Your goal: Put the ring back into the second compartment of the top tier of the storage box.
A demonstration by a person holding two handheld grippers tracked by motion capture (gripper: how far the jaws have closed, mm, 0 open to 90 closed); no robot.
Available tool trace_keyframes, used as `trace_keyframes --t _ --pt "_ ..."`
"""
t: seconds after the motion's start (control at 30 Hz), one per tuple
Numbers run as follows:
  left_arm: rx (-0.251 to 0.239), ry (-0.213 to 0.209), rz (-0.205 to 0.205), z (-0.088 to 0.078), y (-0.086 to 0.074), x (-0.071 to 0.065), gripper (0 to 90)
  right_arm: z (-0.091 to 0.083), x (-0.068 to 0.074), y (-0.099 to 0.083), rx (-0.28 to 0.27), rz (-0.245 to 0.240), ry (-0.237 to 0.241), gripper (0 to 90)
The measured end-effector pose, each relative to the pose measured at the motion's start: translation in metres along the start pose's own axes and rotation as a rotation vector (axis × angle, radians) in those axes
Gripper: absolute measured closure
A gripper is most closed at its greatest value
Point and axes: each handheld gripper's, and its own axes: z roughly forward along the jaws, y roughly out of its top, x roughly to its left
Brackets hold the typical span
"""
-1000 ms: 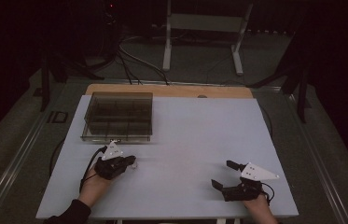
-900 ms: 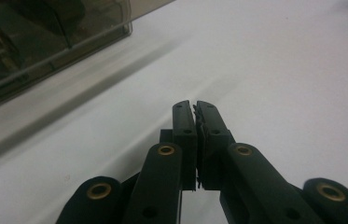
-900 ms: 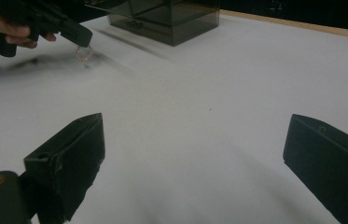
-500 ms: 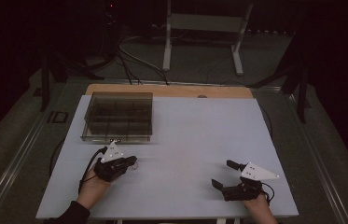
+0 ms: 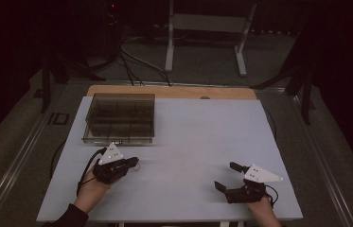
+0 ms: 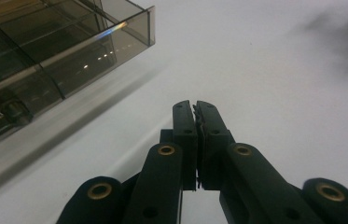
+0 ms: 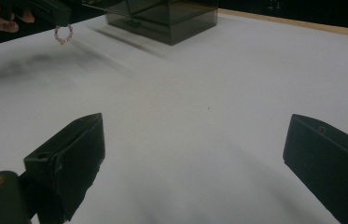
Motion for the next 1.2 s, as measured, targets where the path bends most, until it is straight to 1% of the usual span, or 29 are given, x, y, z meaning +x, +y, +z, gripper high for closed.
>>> trace_keyframes --t 0.07,0.17,0.3,0.33,0.47,0.5,0.63,0.77,0.83,0.87,0.93,0.97,1.07,1.13,1.2 --pt "0.002 0.001 0.004 -0.001 0.001 0.000 87.8 0.000 0.000 0.000 0.002 0.000 0.000 5.5" --pt "-0.011 -0.006 -0.006 -0.005 0.004 0.002 87.8 0.000 0.000 0.000 0.003 0.000 -0.001 5.5" --pt "-0.021 0.000 -0.005 -0.011 0.008 0.004 87.8 0.000 0.000 0.000 0.004 0.001 -0.002 5.5" --pt "-0.024 0.008 -0.001 -0.012 0.009 0.005 87.8 0.000 0.000 0.000 0.004 0.001 -0.002 5.5" --pt "-0.034 0.019 0.003 -0.016 0.013 0.007 87.8 0.000 0.000 0.000 0.002 0.001 -0.002 5.5" --pt "-0.039 0.015 0.002 -0.017 0.015 0.008 87.8 0.001 0.000 -0.001 0.004 0.000 -0.001 5.5" --pt "-0.052 0.027 0.002 -0.021 0.019 0.011 87.8 0.000 0.000 0.000 0.003 0.000 0.000 5.5" --pt "-0.059 0.038 0.001 -0.024 0.023 0.016 87.8 0.000 0.000 0.000 0.003 0.001 0.001 5.5" --pt "-0.067 0.044 -0.008 -0.026 0.026 0.019 87.8 0.000 0.000 0.000 0.003 -0.001 0.001 5.5" --pt "-0.067 0.047 -0.006 -0.026 0.026 0.020 87.8 0.000 0.000 0.000 0.005 -0.001 0.001 5.5" --pt "-0.073 0.046 -0.013 -0.028 0.028 0.023 87.8 0.000 0.000 0.000 0.003 0.001 0.001 5.5" --pt "-0.073 0.057 -0.010 -0.029 0.029 0.025 87.8 0.000 0.000 0.000 0.003 0.002 0.001 5.5" --pt "-0.080 0.072 -0.016 -0.030 0.030 0.030 87.8 0.000 0.000 0.000 0.005 -0.002 0.001 5.5" --pt "-0.083 0.073 -0.026 -0.032 0.031 0.033 87.8 0.000 0.000 0.000 0.003 0.001 0.001 5.5" --pt "-0.089 0.084 -0.029 -0.033 0.032 0.037 87.8 0.000 0.000 0.000 0.003 0.000 0.001 5.5"
